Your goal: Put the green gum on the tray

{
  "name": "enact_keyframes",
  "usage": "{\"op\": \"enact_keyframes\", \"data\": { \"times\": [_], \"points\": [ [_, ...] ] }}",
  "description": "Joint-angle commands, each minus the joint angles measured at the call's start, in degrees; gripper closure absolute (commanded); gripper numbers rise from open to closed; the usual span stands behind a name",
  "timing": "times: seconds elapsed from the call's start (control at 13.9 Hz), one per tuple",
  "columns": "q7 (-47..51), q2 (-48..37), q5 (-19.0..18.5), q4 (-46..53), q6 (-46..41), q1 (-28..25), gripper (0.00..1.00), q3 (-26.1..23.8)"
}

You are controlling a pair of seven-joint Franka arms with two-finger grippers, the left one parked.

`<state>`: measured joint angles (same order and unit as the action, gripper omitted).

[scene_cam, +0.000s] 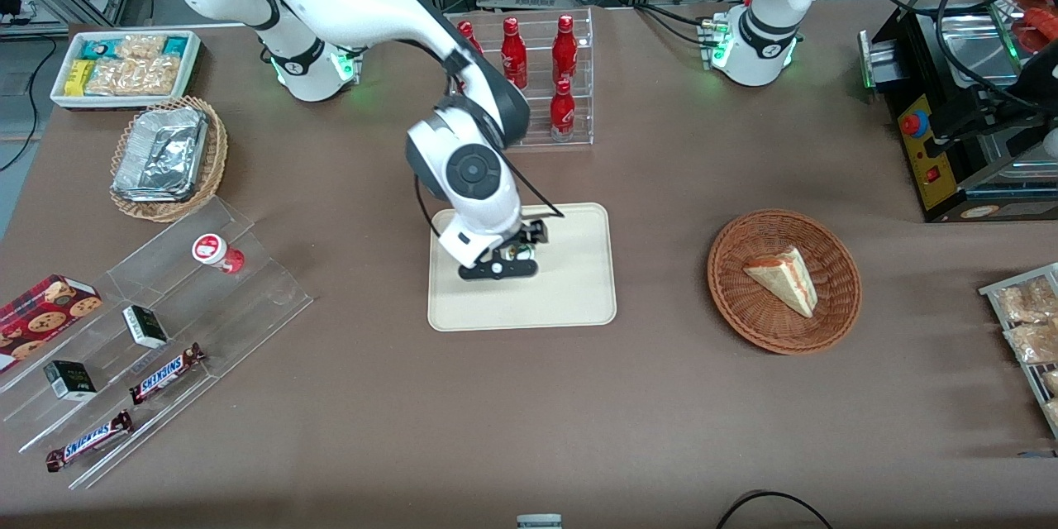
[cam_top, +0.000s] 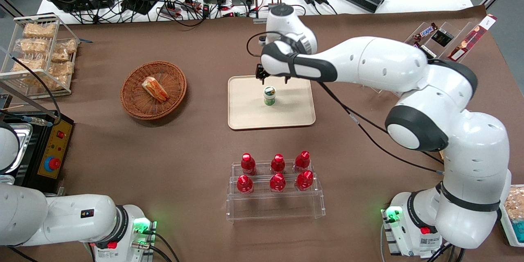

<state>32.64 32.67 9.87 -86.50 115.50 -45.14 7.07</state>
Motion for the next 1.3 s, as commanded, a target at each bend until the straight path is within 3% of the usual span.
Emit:
{"op": "enact_keyframes", "data": {
  "times": [0.0, 0.72, 0.94, 1.22],
  "points": [
    [-4.6, -4.4, 0.1, -1.0, -6.4, 2.2, 0.00, 1.2],
    [-32.4, -14.4, 0.1, -5.3, -17.9, 19.5, 0.00, 1.3],
    [-36.6, -17.4, -0.2, -8.1, -17.4, 25.7, 0.00, 1.3],
    [-37.4, -21.8, -3.9, -12.1, -15.8, 32.8, 0.00, 0.7]
  ]
}}
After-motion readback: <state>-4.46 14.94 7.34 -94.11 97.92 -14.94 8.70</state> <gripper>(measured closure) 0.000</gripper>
